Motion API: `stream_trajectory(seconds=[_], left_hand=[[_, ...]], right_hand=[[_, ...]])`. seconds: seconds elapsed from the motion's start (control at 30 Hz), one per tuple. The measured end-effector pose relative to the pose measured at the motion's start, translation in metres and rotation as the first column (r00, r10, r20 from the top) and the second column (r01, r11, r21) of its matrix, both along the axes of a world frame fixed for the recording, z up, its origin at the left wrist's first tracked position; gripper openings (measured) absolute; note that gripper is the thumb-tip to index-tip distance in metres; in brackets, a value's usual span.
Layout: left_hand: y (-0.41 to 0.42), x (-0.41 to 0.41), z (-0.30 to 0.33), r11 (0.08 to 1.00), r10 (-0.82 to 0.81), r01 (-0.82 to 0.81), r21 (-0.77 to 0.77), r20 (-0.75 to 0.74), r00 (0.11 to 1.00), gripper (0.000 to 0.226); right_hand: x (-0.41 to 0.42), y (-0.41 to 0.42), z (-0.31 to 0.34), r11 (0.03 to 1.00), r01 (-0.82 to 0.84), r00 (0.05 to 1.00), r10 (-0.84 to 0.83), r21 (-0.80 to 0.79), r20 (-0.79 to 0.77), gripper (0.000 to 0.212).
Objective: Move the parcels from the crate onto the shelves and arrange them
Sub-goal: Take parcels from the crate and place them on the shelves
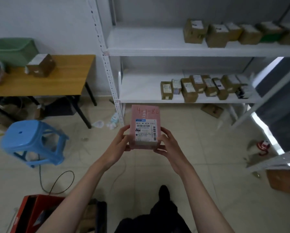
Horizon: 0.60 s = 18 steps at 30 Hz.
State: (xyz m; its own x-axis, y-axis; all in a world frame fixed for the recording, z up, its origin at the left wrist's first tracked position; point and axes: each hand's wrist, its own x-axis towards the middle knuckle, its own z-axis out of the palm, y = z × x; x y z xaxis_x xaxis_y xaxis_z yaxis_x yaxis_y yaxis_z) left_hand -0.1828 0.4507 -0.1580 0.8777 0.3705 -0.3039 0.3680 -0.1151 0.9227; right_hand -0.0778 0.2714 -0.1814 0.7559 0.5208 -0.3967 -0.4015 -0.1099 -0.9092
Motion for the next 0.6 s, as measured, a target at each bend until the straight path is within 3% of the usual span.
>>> stream_trajectory(seconds=[0.17, 0.4, 0.6], left_hand=[[-0.011, 0.060, -0.003, 1.000, -0.016, 0.016, 0.000, -0.014, 1.000, 0.039], [0.005, 0.147, -0.004, 0.997, 0.078, -0.078, 0.018, -0.002, 0.997, 0.038], [-0.006, 0.203, -0.029, 0.988, 0.135, -0.137, -0.076, -0.034, 0.990, 0.039]], right_hand=[[0.058, -0.008, -0.010, 0.999, 0.039, 0.999, -0.039, 0.012, -0.027, 0.032], [0.155, 0.017, -0.018, 0.999, -0.034, 0.999, 0.035, 0.038, -0.032, 0.033], [0.218, 0.012, -0.039, 0.999, -0.028, 0.996, 0.026, -0.028, -0.091, 0.037]])
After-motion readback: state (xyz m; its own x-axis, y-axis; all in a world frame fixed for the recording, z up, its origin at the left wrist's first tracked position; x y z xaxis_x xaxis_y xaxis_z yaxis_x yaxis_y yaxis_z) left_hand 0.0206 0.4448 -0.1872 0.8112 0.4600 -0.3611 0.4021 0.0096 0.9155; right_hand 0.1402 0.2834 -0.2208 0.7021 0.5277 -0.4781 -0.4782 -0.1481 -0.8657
